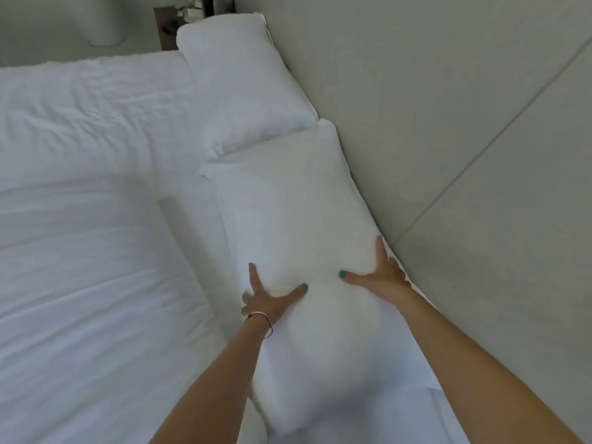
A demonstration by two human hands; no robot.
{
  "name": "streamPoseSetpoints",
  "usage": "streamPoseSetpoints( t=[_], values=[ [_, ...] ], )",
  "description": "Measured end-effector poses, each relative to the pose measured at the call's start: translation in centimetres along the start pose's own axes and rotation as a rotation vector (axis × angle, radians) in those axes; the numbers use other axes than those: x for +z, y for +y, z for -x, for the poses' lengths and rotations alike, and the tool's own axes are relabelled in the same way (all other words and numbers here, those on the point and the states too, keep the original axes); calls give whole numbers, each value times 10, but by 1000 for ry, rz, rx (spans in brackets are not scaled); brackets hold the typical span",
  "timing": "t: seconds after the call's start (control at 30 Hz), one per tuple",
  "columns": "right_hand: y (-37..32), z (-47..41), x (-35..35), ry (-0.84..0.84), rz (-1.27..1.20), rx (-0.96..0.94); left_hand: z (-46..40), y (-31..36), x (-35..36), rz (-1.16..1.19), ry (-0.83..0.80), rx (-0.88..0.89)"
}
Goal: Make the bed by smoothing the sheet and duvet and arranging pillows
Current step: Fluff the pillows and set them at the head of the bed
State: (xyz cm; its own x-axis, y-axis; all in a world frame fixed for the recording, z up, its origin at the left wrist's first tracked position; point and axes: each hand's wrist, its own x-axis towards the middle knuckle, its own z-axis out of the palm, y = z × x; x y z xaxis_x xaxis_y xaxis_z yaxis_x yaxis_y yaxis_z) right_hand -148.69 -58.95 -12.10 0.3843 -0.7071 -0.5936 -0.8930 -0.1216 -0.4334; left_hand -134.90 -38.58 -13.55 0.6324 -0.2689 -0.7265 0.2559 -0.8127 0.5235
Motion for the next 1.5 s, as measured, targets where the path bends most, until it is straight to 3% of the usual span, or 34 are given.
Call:
streamPoseSetpoints(
  t=[0.13,0.4,0.7,0.9,1.2,1.5],
  values=[
    [12,-48,-4,-8,-260,-103,-35,-4,10,74,59,18],
    [12,-56,-7,-45,-340,-233,-33,3,17,292,135,270],
    [-93,54,-103,174,-442,-580,64,75,-85,421,360,729],
    [-151,174,-114,265,-481,-810,158,64,-178,449,512,977],
    [-296,356,-37,273,-574,-1137,269,-37,-377,472,795,1131],
    [-460,514,187,26,-507,-1294,325,-257,-607,374,1080,1003]
  ],
)
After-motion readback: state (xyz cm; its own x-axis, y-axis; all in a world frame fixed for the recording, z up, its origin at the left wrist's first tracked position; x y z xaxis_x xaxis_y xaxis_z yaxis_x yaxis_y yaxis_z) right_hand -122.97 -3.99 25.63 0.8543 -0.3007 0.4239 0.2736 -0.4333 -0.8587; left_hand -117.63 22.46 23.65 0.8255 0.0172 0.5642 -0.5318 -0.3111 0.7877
